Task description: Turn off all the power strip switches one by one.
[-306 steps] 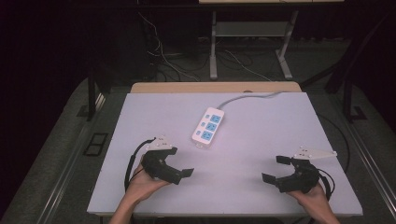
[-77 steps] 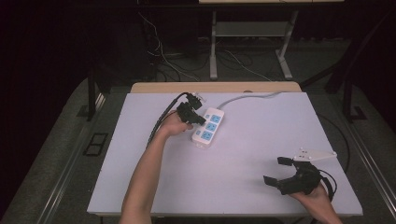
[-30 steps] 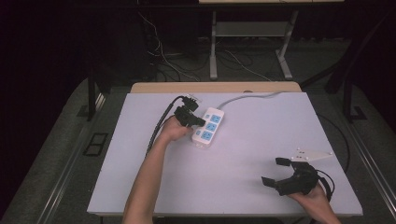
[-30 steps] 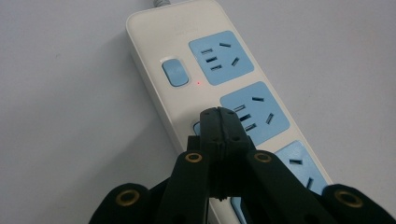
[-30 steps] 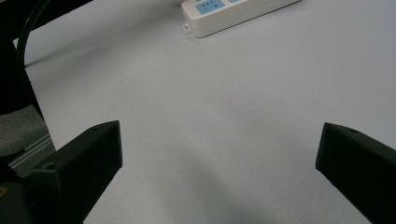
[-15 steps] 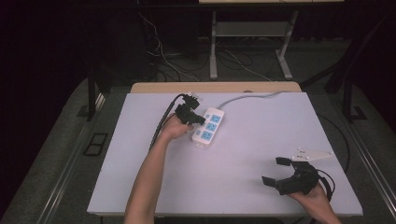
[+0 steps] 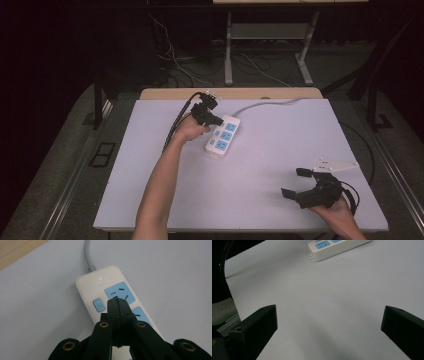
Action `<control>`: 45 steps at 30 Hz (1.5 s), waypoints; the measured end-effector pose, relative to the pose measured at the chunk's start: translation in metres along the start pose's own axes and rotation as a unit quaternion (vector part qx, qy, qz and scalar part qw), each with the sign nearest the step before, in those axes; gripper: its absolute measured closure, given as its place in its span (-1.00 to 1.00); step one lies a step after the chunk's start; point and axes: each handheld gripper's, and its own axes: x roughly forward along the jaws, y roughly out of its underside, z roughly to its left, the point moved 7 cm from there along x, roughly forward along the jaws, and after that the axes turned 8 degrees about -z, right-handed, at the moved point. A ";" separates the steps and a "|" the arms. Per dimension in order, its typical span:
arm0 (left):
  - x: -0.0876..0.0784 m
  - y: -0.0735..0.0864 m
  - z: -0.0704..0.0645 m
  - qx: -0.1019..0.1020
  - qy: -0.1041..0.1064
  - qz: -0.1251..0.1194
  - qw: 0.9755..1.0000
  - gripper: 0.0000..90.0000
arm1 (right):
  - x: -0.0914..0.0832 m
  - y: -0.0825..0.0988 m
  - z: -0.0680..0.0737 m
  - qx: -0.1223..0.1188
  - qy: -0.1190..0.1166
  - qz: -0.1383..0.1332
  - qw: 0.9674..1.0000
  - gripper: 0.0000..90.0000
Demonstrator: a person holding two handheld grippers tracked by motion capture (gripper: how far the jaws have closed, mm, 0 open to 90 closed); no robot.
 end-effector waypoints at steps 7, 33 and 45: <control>-0.003 -0.008 0.004 0.001 -0.004 -0.002 1.000 0.98 | 0.000 0.000 -0.001 0.002 0.002 -0.001 1.000 -0.99; 0.021 -0.020 0.018 -0.007 -0.031 -0.008 0.999 0.98 | -0.002 0.000 -0.004 0.008 0.009 -0.007 1.000 -0.99; 0.032 -0.008 0.016 -0.007 -0.024 0.005 1.000 0.98 | -0.003 0.000 -0.005 0.009 0.014 -0.008 1.000 -0.99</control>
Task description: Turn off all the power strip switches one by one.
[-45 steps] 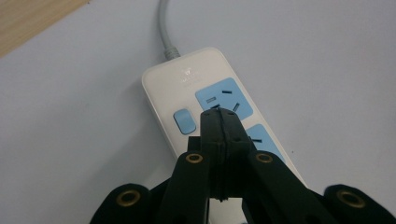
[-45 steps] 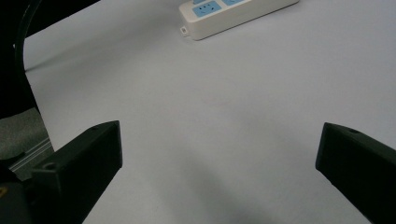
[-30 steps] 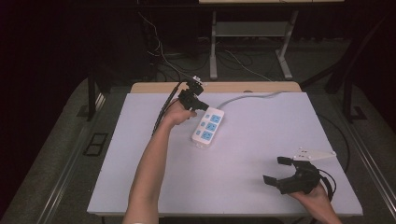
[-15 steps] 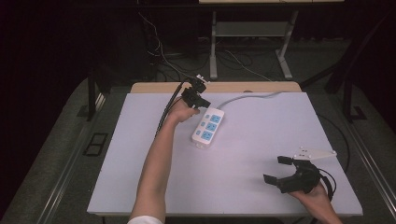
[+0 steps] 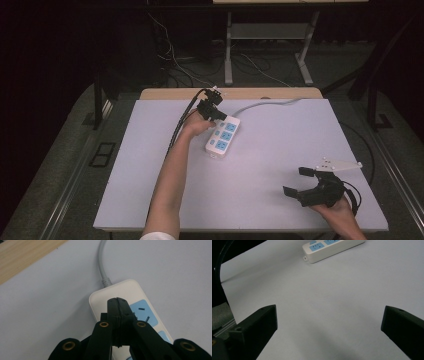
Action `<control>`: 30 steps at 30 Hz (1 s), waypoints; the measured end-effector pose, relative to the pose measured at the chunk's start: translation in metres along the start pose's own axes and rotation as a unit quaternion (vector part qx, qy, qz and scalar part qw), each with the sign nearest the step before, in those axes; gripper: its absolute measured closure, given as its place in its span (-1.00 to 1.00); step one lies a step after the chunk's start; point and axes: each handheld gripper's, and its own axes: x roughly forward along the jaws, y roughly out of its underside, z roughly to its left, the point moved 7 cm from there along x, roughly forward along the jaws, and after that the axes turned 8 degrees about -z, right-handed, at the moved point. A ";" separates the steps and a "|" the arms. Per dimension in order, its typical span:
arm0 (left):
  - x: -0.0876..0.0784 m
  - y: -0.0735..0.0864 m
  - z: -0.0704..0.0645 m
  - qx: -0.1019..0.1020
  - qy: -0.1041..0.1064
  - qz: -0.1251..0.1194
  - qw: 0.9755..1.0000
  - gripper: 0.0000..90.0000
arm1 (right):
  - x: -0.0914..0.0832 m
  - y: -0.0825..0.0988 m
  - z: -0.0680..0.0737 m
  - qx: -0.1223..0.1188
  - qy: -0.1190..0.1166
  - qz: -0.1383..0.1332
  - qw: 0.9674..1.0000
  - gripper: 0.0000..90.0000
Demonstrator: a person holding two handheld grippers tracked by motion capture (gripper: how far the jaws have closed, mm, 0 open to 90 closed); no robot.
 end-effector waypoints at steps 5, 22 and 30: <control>0.002 0.007 0.001 -0.001 -0.001 0.008 1.000 0.99 | 0.001 0.000 0.000 0.000 0.000 0.001 1.000 -0.99; 0.004 0.009 -0.001 -0.021 -0.007 0.018 1.000 1.00 | 0.002 0.000 0.001 -0.004 -0.002 0.004 1.000 -0.99; 0.005 0.010 0.000 -0.026 0.003 0.011 1.000 1.00 | 0.002 0.001 0.003 -0.006 -0.005 0.006 1.000 -0.99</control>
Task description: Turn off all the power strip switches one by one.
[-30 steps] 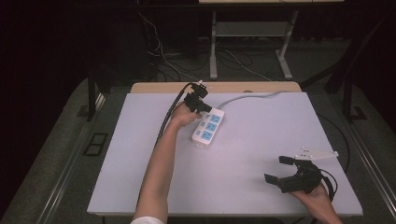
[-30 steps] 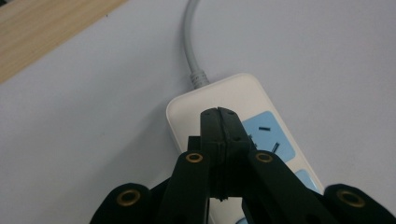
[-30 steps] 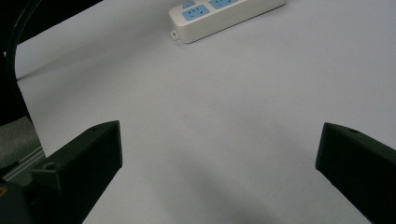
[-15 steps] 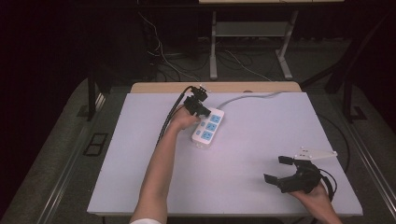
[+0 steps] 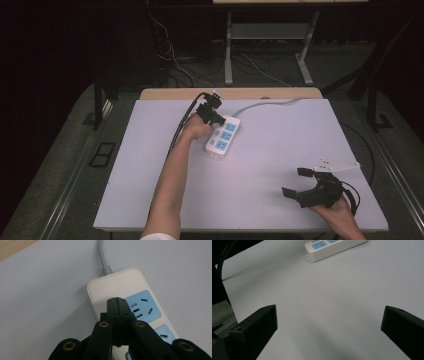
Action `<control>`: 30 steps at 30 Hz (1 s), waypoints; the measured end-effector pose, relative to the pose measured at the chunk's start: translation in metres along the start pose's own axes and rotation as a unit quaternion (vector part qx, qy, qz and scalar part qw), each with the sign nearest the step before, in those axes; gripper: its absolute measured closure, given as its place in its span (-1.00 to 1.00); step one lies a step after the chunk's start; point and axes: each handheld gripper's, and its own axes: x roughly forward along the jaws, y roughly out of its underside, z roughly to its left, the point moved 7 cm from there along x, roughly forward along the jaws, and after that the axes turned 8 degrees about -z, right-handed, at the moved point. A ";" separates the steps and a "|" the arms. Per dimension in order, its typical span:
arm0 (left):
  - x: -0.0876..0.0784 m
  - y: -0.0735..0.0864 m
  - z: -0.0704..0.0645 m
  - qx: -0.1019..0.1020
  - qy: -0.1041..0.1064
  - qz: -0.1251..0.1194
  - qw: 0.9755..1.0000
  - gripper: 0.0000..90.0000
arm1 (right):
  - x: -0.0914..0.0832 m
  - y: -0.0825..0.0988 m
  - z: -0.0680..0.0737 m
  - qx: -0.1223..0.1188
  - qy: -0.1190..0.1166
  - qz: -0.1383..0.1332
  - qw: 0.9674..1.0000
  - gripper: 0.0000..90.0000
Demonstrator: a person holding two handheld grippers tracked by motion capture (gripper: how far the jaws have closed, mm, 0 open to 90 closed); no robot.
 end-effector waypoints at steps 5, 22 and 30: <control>0.000 0.002 0.000 -0.002 0.004 -0.007 1.000 1.00 | 0.000 0.000 0.000 0.000 -0.001 0.000 1.000 -0.99; -0.005 0.005 -0.004 0.032 -0.015 0.012 0.999 0.99 | 0.000 0.000 0.000 -0.001 0.000 -0.001 1.000 -0.99; -0.008 0.002 -0.006 0.034 -0.012 0.007 0.999 0.99 | 0.000 -0.001 -0.002 0.000 -0.001 -0.001 1.000 -0.99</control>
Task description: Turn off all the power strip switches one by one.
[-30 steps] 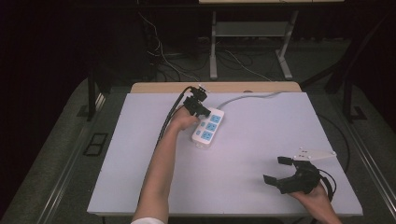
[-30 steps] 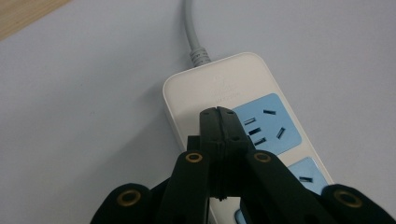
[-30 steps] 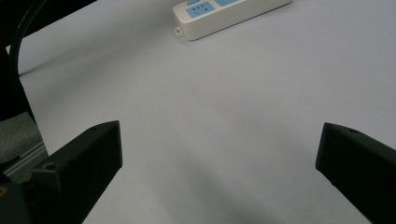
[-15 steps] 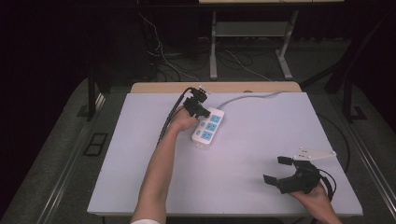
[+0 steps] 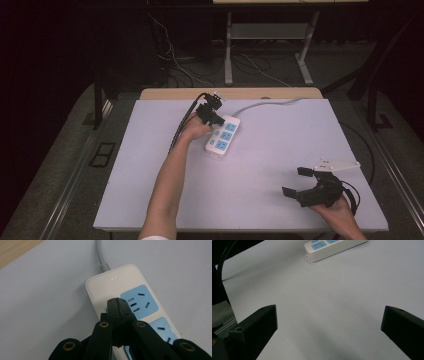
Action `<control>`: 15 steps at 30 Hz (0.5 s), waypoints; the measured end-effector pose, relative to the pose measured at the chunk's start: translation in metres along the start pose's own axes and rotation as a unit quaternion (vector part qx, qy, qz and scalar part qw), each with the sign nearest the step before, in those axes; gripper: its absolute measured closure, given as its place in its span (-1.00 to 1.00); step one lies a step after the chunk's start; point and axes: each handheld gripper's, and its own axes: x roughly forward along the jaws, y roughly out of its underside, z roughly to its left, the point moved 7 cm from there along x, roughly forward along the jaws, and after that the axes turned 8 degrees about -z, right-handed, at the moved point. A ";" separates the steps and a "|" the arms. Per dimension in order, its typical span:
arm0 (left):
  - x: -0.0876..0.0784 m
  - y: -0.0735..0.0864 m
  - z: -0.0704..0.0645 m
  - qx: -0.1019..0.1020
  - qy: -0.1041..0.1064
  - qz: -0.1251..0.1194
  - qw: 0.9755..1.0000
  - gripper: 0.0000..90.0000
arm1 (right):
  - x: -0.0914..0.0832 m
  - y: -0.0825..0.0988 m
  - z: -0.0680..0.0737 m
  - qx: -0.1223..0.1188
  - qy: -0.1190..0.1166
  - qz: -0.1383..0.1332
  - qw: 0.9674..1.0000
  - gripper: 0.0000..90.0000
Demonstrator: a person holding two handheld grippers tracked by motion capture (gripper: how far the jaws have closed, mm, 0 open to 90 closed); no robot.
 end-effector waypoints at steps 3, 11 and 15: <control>-0.002 -0.001 -0.002 0.006 0.001 -0.002 1.000 0.99 | 0.000 0.000 0.000 0.000 -0.001 0.000 1.000 -0.99; -0.017 -0.010 -0.010 0.018 0.005 -0.023 1.000 0.99 | 0.000 0.000 0.000 -0.001 -0.002 0.000 1.000 -0.99; -0.029 -0.013 -0.014 0.023 0.014 -0.035 0.999 0.92 | 0.000 0.000 0.000 -0.001 -0.002 0.000 1.000 -0.99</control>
